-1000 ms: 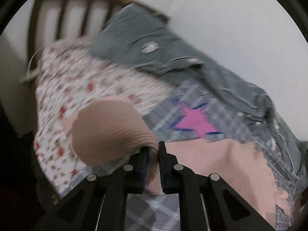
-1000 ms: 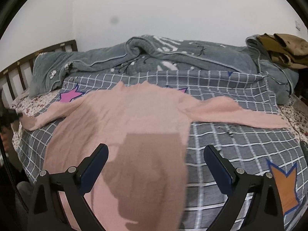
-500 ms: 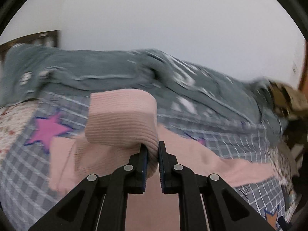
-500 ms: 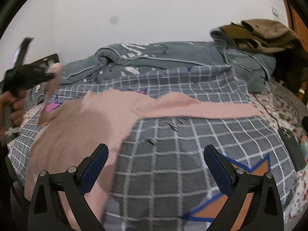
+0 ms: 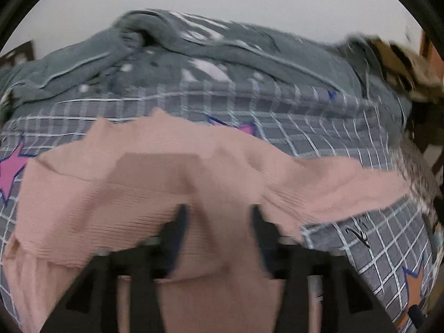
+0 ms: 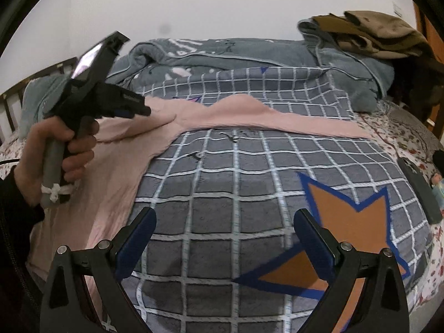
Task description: Fold small clothes
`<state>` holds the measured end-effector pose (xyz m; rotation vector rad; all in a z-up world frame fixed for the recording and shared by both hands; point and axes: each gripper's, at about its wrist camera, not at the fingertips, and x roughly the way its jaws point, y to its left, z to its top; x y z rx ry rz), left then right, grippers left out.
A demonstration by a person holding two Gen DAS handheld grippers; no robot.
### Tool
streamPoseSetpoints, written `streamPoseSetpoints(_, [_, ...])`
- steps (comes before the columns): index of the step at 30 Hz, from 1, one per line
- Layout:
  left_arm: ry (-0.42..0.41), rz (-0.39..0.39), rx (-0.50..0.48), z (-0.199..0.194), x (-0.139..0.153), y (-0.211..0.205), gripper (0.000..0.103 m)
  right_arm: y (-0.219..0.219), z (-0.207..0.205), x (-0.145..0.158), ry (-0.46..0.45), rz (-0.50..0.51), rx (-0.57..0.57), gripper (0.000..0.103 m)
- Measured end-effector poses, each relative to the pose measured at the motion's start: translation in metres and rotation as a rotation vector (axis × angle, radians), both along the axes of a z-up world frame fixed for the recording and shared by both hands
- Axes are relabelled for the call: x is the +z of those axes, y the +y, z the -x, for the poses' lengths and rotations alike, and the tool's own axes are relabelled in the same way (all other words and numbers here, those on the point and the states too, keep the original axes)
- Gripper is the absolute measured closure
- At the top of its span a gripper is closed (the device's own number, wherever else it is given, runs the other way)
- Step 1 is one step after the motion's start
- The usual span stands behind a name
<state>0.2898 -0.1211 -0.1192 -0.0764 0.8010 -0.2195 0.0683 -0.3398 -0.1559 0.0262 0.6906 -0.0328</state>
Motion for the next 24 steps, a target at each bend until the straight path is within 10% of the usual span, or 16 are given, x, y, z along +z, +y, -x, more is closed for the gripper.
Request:
streamPoseSetpoints(1, [-0.013,0.019,0.023,-0.004,0.004,0.013,0.022,0.003,-0.001,0.000,-0.001,0.001,0.008,0.005])
streamPoseSetpoints(16, [0.049,0.036,0.333,-0.018,-0.019,0.237,0.025,0.043,-0.042,0.014,-0.034,0.012,0.027,0.005])
streamPoseSetpoints(24, [0.119,0.214,0.252,-0.052,-0.053,0.242,0.065,0.083,-0.102,0.034,-0.042,0.071,0.055,0.007])
